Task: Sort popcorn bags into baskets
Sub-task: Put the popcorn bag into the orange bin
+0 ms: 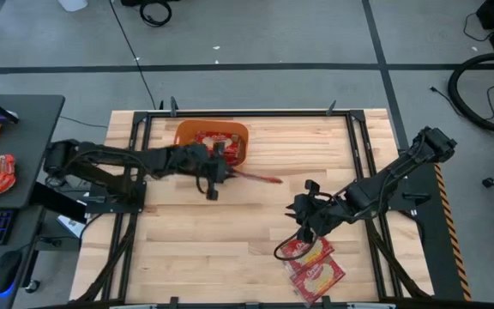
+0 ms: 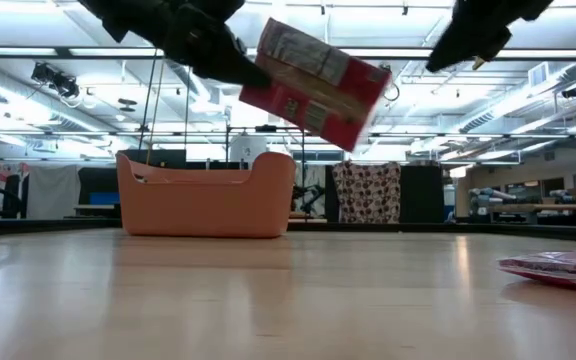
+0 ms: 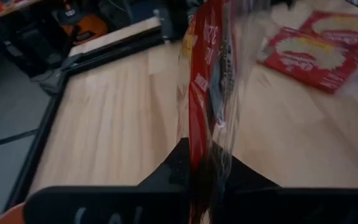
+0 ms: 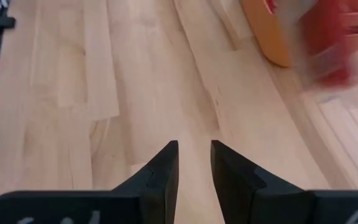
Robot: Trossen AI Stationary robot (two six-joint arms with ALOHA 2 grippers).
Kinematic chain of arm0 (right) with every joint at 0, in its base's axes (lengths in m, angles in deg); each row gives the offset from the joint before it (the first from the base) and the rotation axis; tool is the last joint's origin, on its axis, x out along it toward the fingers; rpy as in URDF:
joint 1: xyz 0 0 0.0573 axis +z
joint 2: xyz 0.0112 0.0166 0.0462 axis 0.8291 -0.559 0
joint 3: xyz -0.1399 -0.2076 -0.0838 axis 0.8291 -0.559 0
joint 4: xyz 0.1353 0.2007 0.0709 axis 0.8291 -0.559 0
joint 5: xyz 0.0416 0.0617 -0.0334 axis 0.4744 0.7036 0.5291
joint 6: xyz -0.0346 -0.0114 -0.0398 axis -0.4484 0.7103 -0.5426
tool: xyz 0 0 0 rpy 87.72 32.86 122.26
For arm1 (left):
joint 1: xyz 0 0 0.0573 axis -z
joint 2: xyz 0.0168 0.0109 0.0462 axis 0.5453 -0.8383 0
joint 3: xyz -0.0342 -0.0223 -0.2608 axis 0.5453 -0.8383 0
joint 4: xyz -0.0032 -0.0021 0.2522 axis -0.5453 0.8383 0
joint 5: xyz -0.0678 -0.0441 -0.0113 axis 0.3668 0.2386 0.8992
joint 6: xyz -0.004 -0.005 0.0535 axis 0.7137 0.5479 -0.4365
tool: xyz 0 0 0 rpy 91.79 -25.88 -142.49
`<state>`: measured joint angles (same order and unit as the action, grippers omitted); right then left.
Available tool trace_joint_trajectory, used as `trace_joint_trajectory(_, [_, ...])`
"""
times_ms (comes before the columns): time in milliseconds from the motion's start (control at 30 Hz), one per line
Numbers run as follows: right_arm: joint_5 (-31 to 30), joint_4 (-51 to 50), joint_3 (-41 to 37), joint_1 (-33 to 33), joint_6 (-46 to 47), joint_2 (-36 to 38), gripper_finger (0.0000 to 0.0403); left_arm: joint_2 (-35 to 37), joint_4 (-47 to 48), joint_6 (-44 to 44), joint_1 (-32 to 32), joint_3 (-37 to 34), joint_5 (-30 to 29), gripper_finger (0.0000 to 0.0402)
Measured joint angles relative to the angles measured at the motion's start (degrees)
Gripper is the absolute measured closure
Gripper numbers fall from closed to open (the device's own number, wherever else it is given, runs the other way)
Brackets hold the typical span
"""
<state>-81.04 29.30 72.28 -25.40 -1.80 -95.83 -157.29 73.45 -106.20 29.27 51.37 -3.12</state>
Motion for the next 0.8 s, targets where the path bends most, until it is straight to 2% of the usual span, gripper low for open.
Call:
trace_joint_trajectory(133, [-1.4,-0.3,-0.1,0.8,0.1,-0.8,0.0305,2.9,0.2,-0.4,-5.3,-0.7,5.0,0.0377])
trace_joint_trajectory(467, [-1.6,0.0,-1.3,1.0,1.4,-1.1,0.0305,6.6,-14.9,1.3,-21.5,-13.0,16.2,0.0377])
trace_joint_trajectory(633, [-1.6,0.8,-1.4,1.0,1.5,-1.1,0.0305,6.9,-14.5,3.1,-30.4,-14.0,25.8,0.0377])
trace_joint_trajectory(800, [-1.5,1.1,-1.4,1.0,1.5,-1.1,0.0306,6.9,-12.5,3.0,-37.1,-14.1,28.2,0.0377])
